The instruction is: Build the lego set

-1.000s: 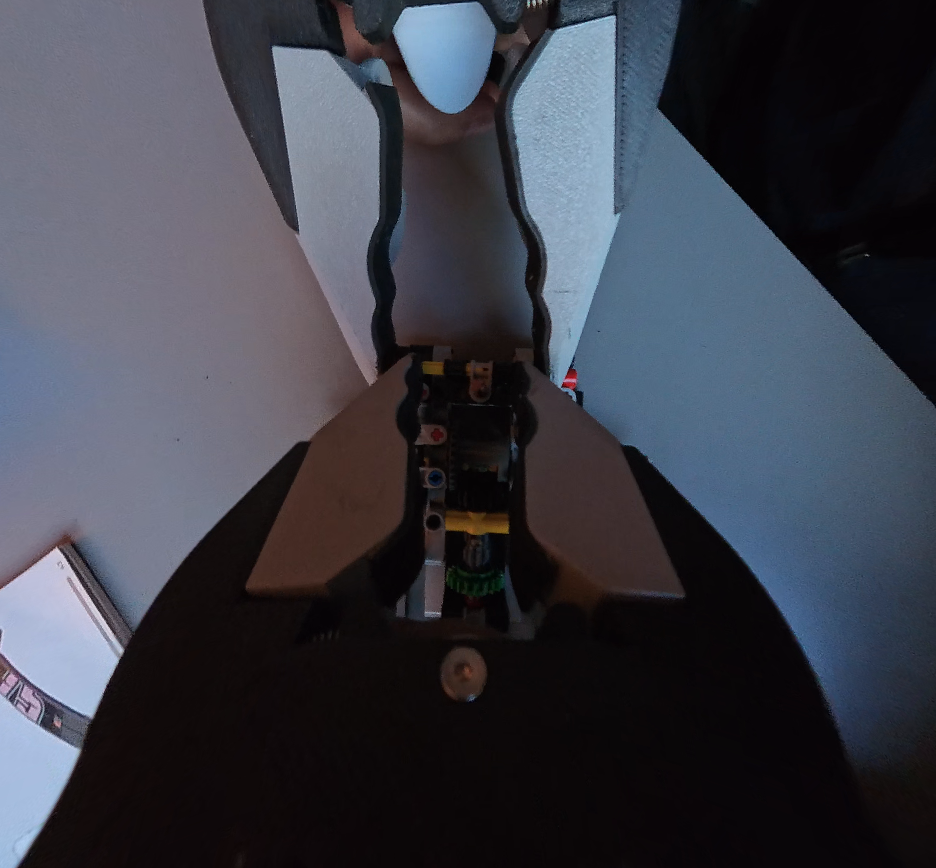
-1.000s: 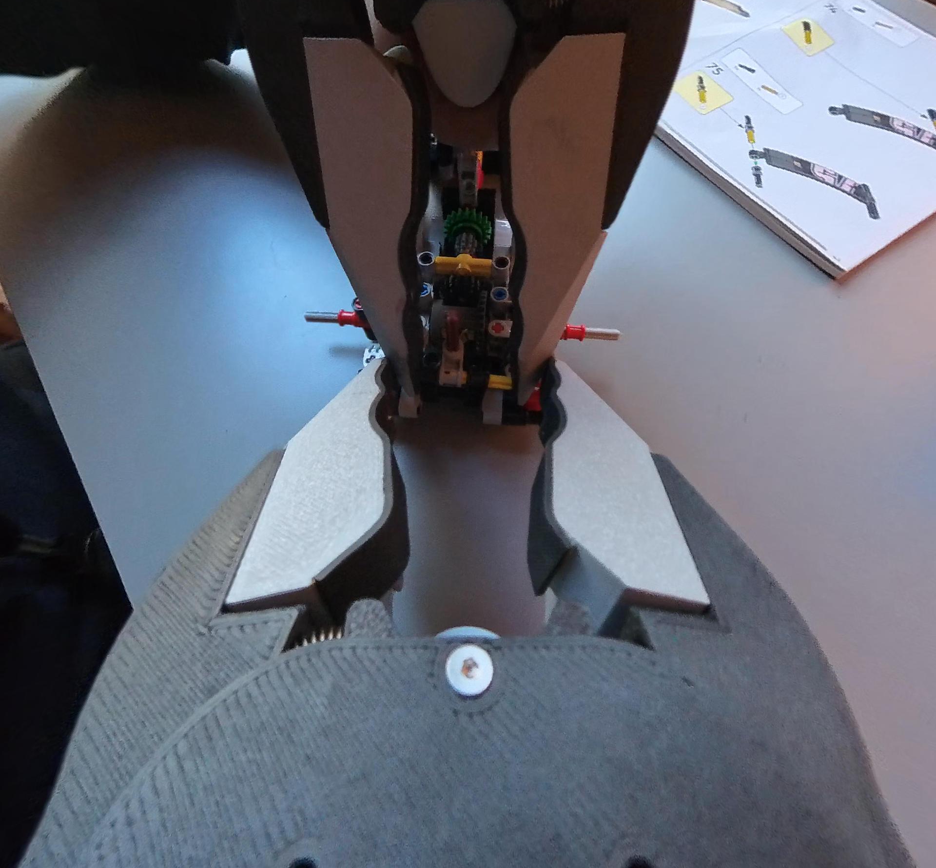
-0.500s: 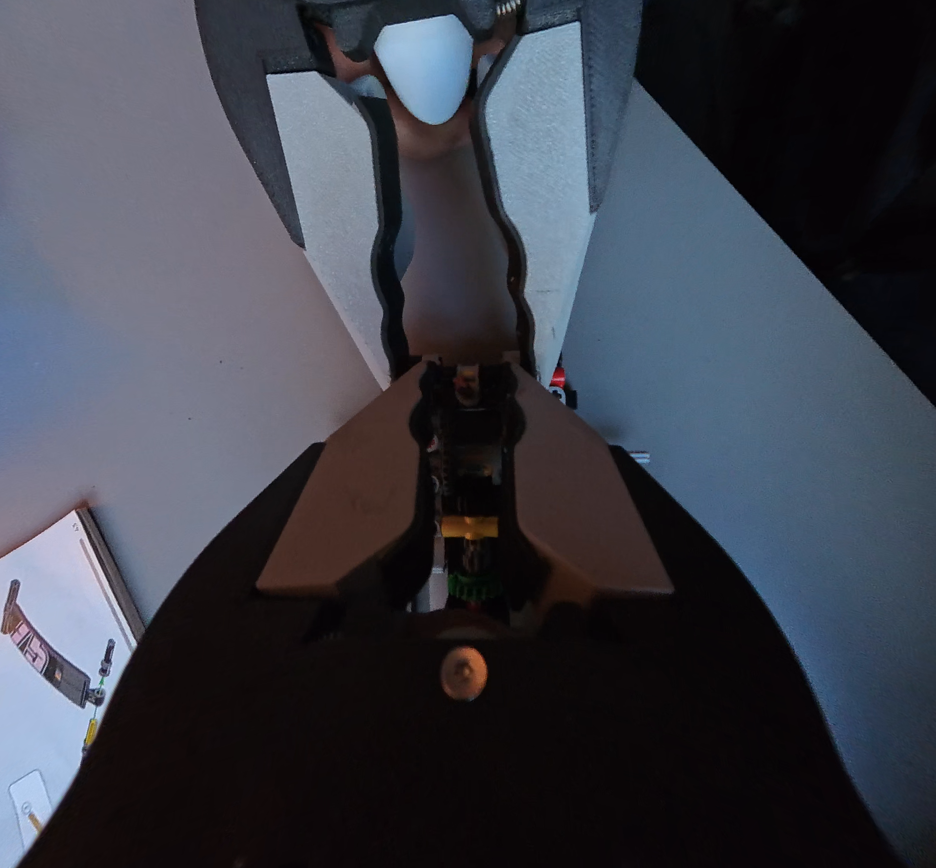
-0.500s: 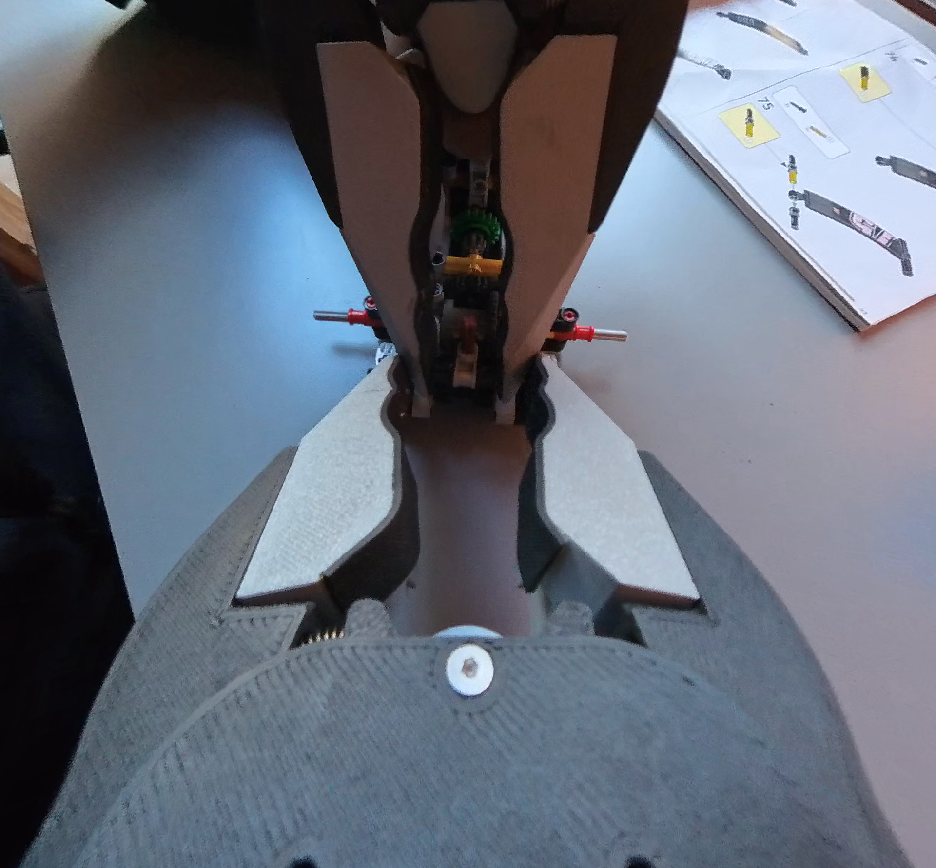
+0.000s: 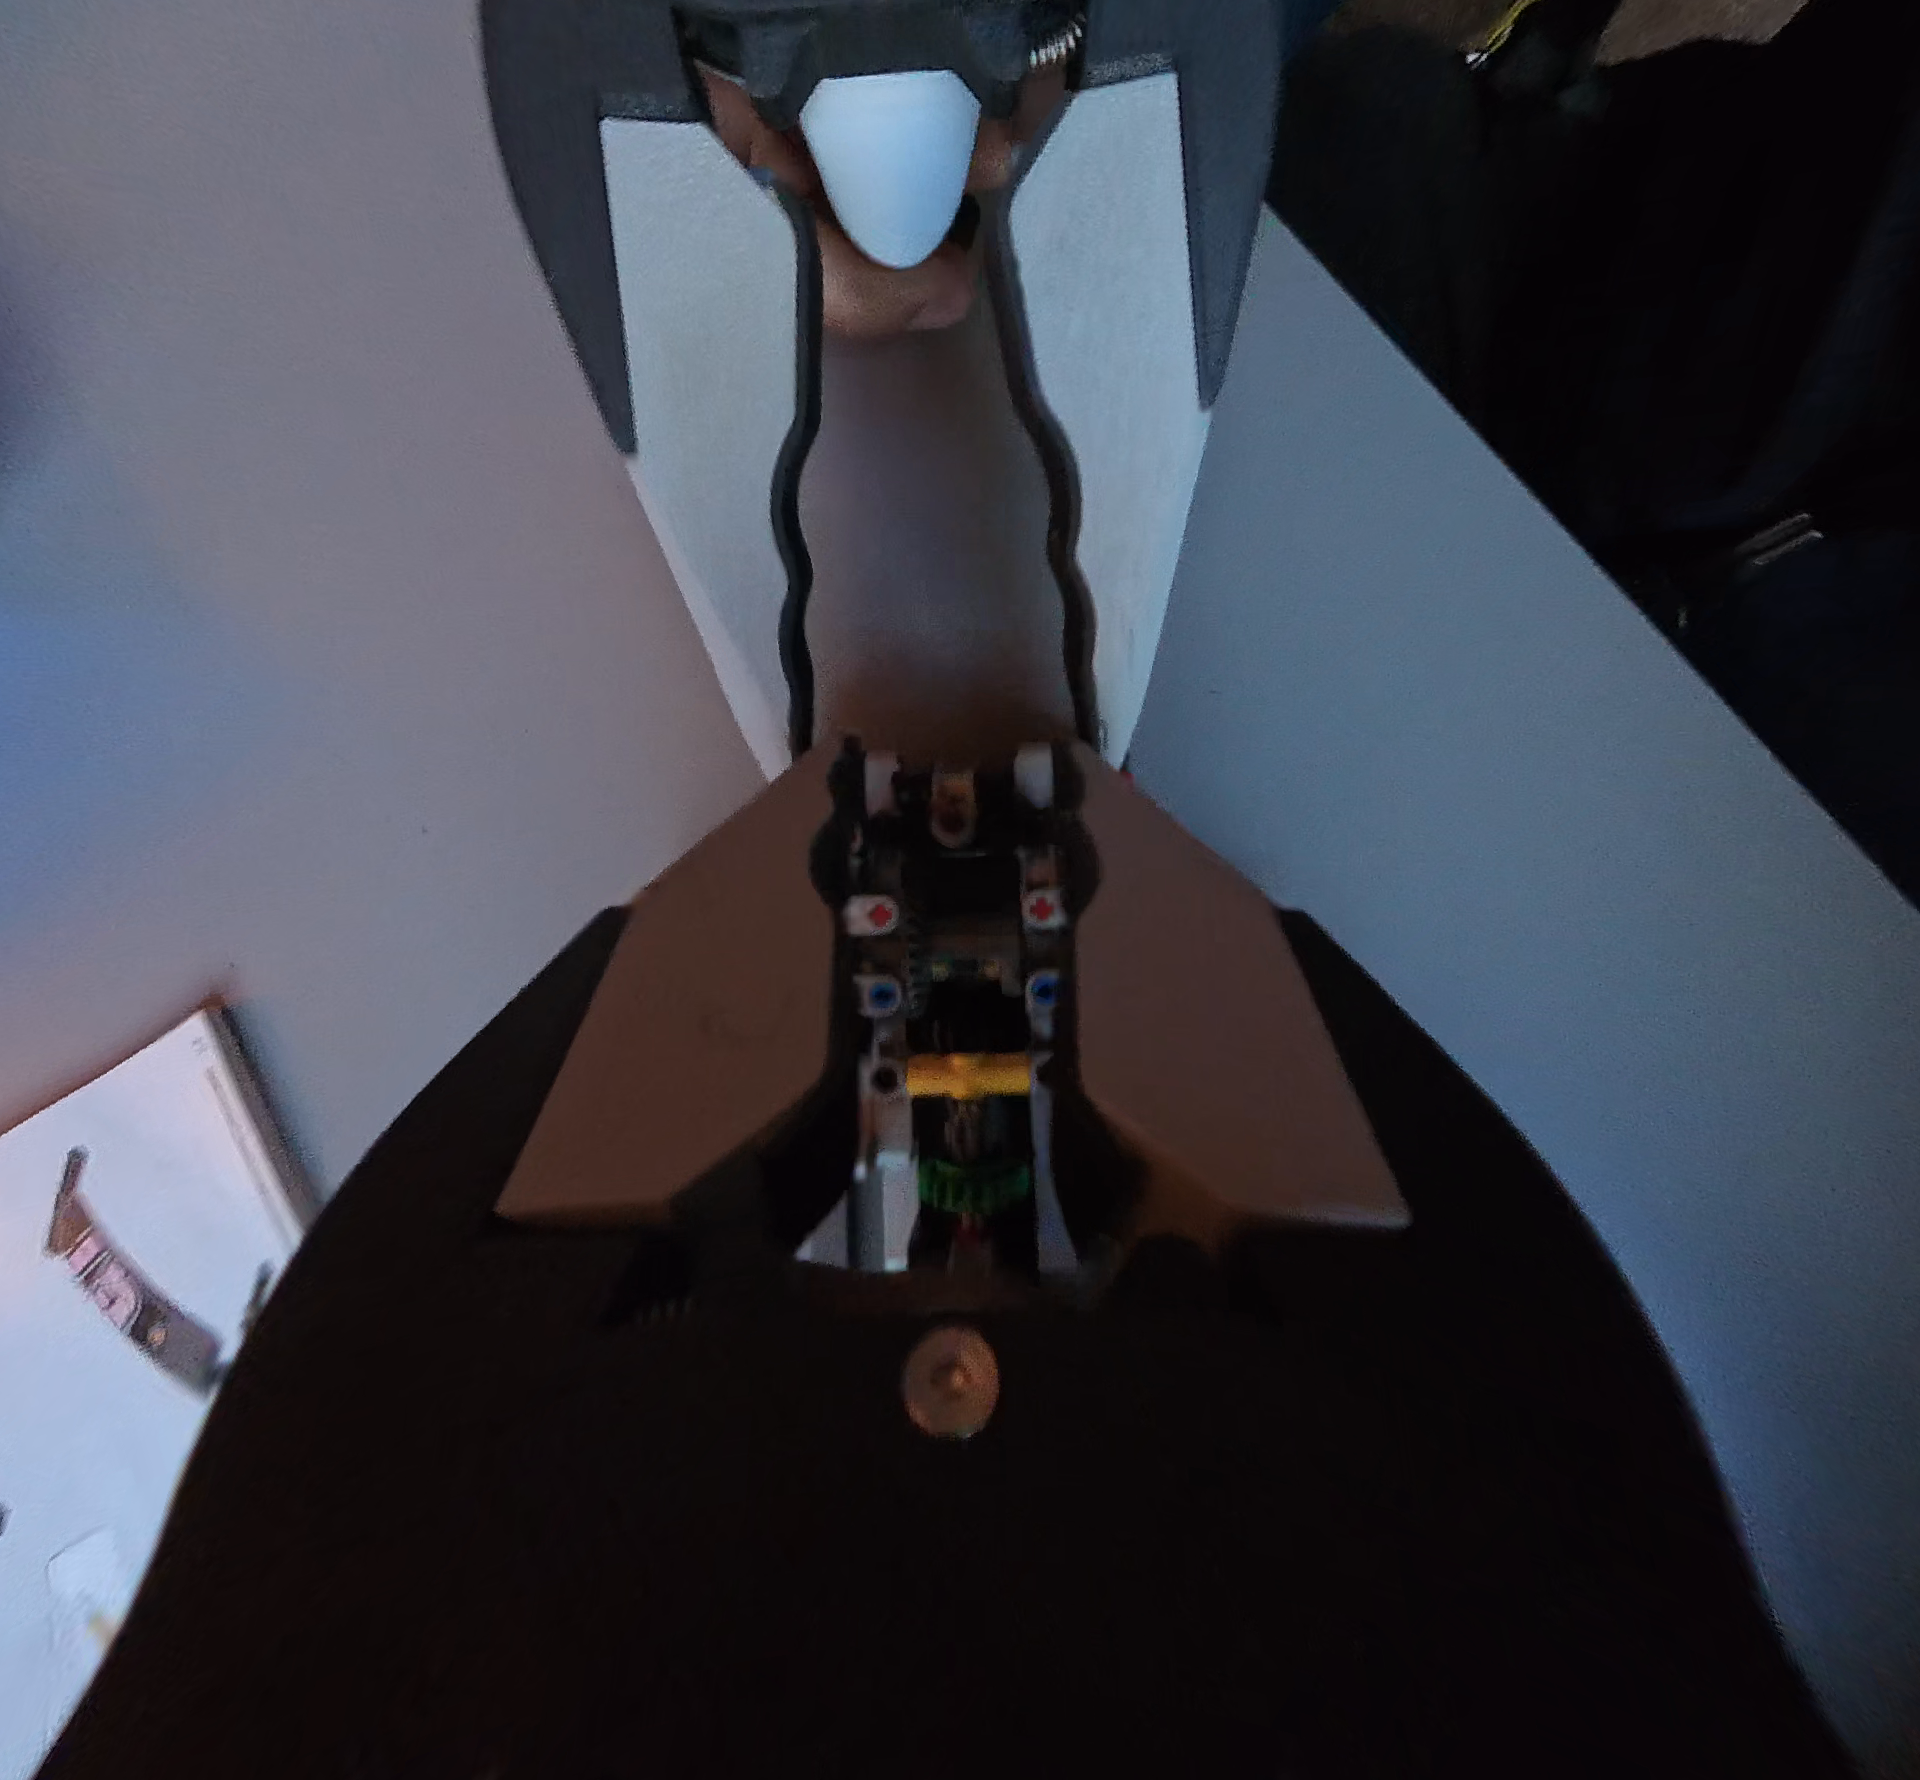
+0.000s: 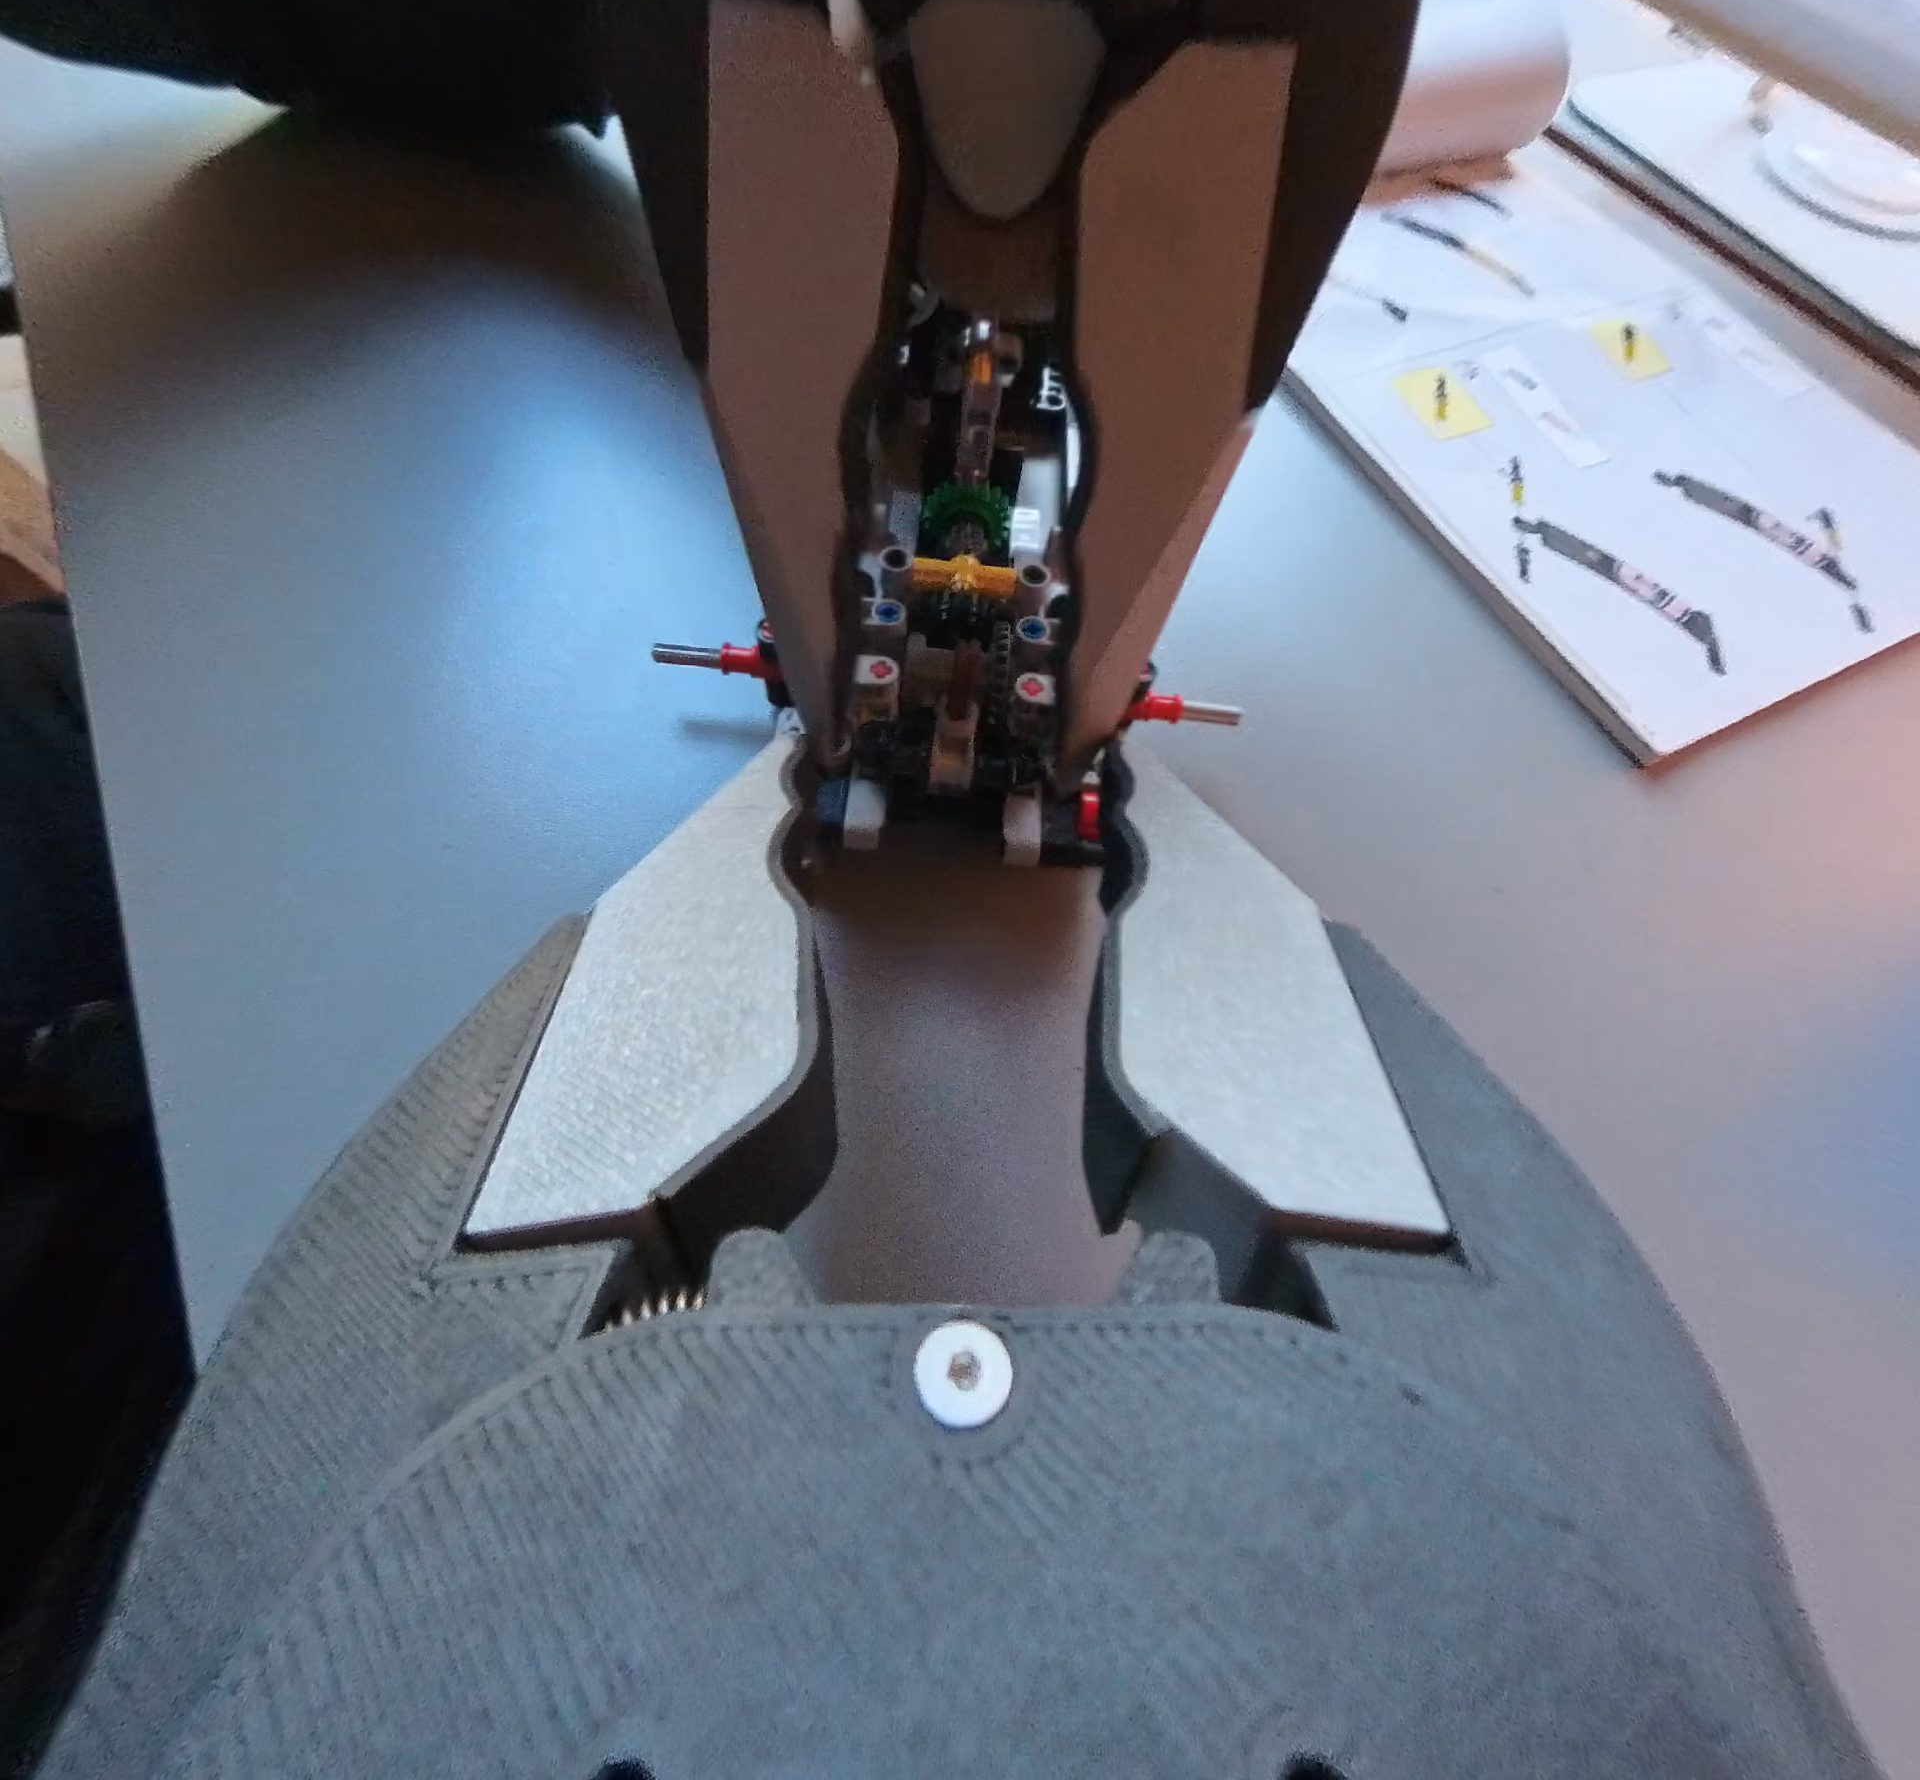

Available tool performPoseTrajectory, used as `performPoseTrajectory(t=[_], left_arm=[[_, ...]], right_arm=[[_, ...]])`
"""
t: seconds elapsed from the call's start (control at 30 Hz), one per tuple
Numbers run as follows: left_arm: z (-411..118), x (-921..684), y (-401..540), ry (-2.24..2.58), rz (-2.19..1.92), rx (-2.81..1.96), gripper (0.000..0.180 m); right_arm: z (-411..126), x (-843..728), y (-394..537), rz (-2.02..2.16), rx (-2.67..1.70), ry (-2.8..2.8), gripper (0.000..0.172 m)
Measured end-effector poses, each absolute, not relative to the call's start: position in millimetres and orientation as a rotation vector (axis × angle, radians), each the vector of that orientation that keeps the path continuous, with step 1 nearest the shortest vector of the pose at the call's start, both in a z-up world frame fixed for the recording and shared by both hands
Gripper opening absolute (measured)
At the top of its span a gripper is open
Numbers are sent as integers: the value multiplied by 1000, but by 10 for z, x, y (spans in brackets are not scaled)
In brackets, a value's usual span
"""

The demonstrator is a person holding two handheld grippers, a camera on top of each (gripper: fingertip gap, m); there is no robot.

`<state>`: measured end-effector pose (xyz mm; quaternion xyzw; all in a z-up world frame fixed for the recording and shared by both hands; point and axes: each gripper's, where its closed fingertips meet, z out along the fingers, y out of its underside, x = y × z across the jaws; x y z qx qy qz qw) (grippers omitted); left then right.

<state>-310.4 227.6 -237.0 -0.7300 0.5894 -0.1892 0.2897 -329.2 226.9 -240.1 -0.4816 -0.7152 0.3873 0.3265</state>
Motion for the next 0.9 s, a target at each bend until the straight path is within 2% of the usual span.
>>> performPoseTrajectory(t=[0.03,0.1,0.3,0.53,0.7,0.77,0.83,0.9], left_arm=[[-2286,-3158,2297,1552,-498,-1944,44],[-2080,-3285,2359,1473,-468,-1941,50],[-1685,-3505,2385,1253,-351,-1964,48],[-2076,-3697,2171,1122,-120,-2200,47],[-2212,-3647,1831,983,-125,-2278,46],[-2221,-3641,1689,909,-133,-2296,46],[-2222,-3676,1550,819,-130,-2311,46],[-2236,-3768,1403,715,-108,-2326,45]], right_arm=[[-2359,-3288,2289,1009,-1245,-1855,57],[-2305,-3250,2312,1012,-1208,-1830,58],[-2332,-3132,2451,968,-1254,-1801,49],[-2357,-3108,2377,1053,-1262,-1863,46],[-2517,-3134,2396,1089,-1317,-2020,52],[-2514,-3191,2459,1113,-1298,-2044,59],[-2498,-3229,2478,1201,-1323,-2067,74],[-2511,-3178,2383,1322,-1352,-2149,74]])
